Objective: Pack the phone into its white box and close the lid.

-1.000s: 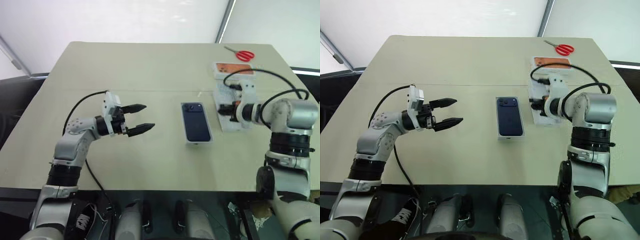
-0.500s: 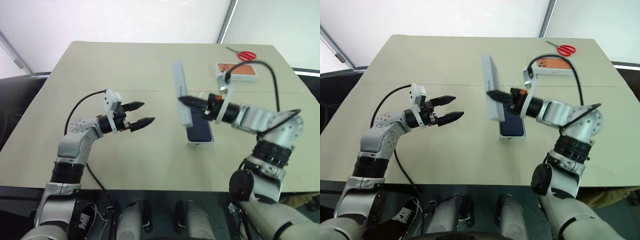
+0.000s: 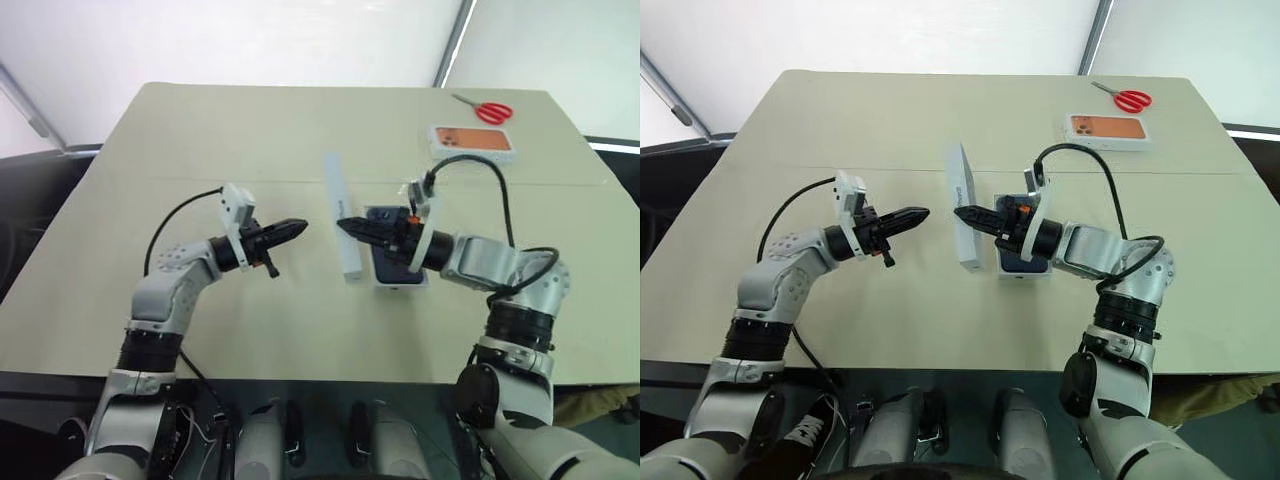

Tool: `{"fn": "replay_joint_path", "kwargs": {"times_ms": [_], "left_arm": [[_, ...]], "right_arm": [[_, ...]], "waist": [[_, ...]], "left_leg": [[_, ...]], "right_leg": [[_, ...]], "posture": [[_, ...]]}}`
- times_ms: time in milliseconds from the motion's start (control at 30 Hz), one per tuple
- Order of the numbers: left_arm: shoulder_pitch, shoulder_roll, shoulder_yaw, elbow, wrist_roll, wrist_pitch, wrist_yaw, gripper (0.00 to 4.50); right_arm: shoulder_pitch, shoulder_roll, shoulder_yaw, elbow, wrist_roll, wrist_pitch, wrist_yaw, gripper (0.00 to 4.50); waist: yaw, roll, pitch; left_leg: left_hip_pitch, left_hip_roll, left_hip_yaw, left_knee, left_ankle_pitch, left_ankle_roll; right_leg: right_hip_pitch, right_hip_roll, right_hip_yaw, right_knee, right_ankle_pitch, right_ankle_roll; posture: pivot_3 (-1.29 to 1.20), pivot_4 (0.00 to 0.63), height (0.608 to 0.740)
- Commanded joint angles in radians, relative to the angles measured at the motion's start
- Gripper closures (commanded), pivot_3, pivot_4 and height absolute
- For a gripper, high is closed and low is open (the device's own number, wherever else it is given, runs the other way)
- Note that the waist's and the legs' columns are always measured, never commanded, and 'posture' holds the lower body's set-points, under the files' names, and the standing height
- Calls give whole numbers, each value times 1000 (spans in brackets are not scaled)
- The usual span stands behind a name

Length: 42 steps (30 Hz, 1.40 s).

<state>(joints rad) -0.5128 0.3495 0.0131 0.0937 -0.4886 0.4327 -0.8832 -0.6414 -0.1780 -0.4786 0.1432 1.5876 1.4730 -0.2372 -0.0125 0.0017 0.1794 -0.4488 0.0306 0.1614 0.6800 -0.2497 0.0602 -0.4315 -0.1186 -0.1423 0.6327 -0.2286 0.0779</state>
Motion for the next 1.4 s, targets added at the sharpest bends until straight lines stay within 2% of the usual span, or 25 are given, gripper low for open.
{"fn": "replay_joint_path", "kwargs": {"times_ms": [33,100,200,333,400,433,533,567,633,733,800,833,933,1033,1067,1167,1400], "left_arm": [[-13,-32,-27,-34,18,-19,27,4465],[-9,-45,-45,-28,39,-42,29,4465],[-5,-82,-65,11,50,-46,31,4500],[-10,-147,-104,75,95,-96,50,4500],[-25,-174,-106,96,105,-111,64,4500],[-30,-182,-104,101,103,-110,68,4500],[-40,-190,-99,109,105,-115,67,4500],[-43,-190,-99,112,105,-112,64,4500],[-45,-185,-102,122,108,-119,51,4500],[-52,-188,-110,152,122,-138,45,4500],[-71,-203,-114,184,129,-149,53,4500],[-85,-216,-112,203,124,-147,55,4500],[-122,-249,-112,258,141,-188,56,4500],[-170,-294,-125,331,164,-227,57,4500],[-185,-309,-126,360,168,-231,57,4500],[-205,-331,-126,404,185,-262,55,4500],[-165,-275,-105,325,177,-205,35,4500]], "right_arm": [[23,-20,48,-14,118,-70,-75,4500],[38,-38,76,-14,157,-104,-105,4500],[46,-71,106,-6,186,-157,-122,3625],[48,-103,136,4,212,-217,-127,1524],[50,-128,152,-19,171,-231,-102,419],[51,-138,160,-30,154,-240,-95,50],[39,-200,185,-57,77,-239,-15,50],[27,-242,185,-61,13,-262,37,50],[33,-400,251,-131,-229,-362,253,50],[33,-489,249,-86,-333,-401,377,50],[11,-486,189,-7,-322,-404,369,565],[19,-515,218,-18,-407,-452,409,885],[45,-577,310,-61,-619,-569,525,2278],[99,-685,513,-128,-980,-861,664,3877],[118,-701,556,-139,-1056,-927,698,4448],[153,-709,617,-127,-1214,-1063,749,4448],[150,-655,613,-117,-1347,-1159,805,4448]], "waist": [[-2,0,0],[-3,0,0],[-2,0,0],[0,0,0],[-1,0,0],[-1,0,0],[-1,0,0],[-1,0,0],[5,2,1],[3,2,1],[1,1,1],[2,1,1],[5,2,1],[6,2,1],[4,2,1],[1,1,1],[0,1,1]], "left_leg": [[0,0,0,0,0,0],[0,0,0,0,0,0],[0,0,0,0,0,0],[0,0,0,0,0,1],[0,0,0,0,-1,1],[0,0,0,0,-1,1],[0,1,0,0,-3,6],[0,1,0,0,-3,6],[0,1,0,1,-4,6],[-2,0,0,2,-5,8],[-2,0,0,2,-5,8],[-1,0,0,2,-5,8],[-2,0,0,2,-5,8],[-2,0,0,2,-4,8],[-2,0,1,2,-4,8],[-2,0,1,2,-3,5],[-2,1,1,2,-1,2]], "right_leg": [[0,0,0,0,0,0],[0,0,0,0,0,0],[0,0,0,0,0,0],[0,0,0,0,0,0],[0,0,0,0,0,0],[0,0,0,0,0,0],[0,0,0,0,0,0],[0,0,0,0,0,0],[0,0,0,0,0,0],[-1,0,0,-2,0,1],[0,0,0,-2,0,1],[0,0,-1,-2,0,1],[-1,0,-1,-2,0,1],[-1,-1,-1,-2,0,1],[-1,-1,-1,-2,-1,1],[-1,-1,-1,-2,-1,2],[-1,0,-1,-1,-1,2]], "posture": [[0,150,738],[0,150,738],[0,150,738],[0,150,738],[0,150,738],[0,150,738],[0,150,738],[0,150,738],[0,150,738],[0,150,738],[0,150,738],[0,150,738],[0,150,738],[0,150,738],[0,150,738],[0,150,738],[0,150,738]]}}
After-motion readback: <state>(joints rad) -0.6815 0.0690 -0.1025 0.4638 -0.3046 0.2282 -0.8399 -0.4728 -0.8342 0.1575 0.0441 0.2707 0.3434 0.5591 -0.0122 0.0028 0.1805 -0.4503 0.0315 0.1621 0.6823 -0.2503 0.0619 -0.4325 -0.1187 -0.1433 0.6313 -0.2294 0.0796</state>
